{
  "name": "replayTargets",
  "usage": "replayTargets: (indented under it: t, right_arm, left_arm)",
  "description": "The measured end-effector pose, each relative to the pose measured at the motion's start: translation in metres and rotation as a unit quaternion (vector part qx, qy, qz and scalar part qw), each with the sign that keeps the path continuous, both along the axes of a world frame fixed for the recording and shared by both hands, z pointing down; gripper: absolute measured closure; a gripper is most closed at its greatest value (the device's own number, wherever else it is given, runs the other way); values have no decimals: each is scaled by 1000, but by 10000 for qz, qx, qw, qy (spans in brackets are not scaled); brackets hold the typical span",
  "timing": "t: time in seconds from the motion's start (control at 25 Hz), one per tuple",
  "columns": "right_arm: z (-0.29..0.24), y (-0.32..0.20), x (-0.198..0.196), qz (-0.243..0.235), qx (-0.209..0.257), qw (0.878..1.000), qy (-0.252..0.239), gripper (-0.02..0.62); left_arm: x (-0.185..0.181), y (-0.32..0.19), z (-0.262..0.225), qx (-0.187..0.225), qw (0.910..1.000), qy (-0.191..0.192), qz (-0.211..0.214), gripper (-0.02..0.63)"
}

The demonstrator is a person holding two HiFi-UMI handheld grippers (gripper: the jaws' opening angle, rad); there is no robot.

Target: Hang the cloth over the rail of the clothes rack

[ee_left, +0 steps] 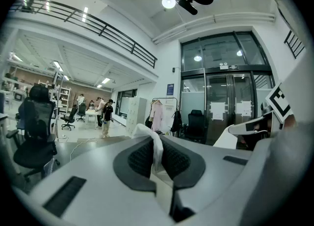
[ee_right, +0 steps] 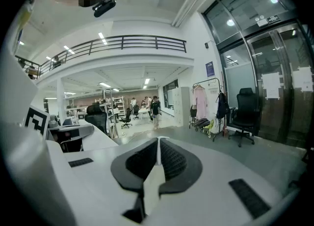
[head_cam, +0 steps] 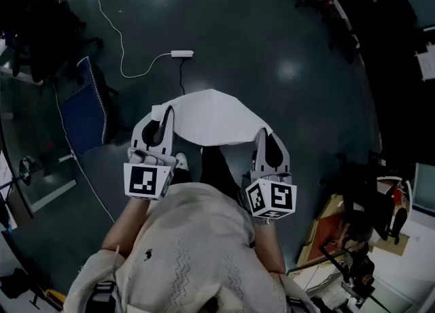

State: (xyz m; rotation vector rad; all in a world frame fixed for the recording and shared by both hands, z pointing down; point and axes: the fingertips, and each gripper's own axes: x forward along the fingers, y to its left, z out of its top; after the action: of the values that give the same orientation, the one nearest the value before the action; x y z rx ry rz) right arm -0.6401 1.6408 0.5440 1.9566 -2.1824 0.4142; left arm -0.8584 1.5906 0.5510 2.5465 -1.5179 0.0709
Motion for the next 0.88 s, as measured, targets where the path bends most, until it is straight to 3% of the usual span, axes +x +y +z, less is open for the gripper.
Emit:
replayTargets:
  t: [0.24,0.52,0.68,0.88]
  right_arm:
    - [18,-55,58,39,-22,9999,-141,572]
    - [11,-157,131,-161,58,9993,-319,572]
    - [1,-210,171,-381,127,9982,-450,572]
    - [-5,-268,196,-608,185,9963,-586,572]
  left_arm:
    - [51,-51,13,-42,9998,-184,-27,586]
    - [124,-142,2,-15,9993,-381,-46,586]
    - [160,-195,-20,132,9988,-182,-435,587]
    - [190,-241,-28,190,9975,-264,-631,586]
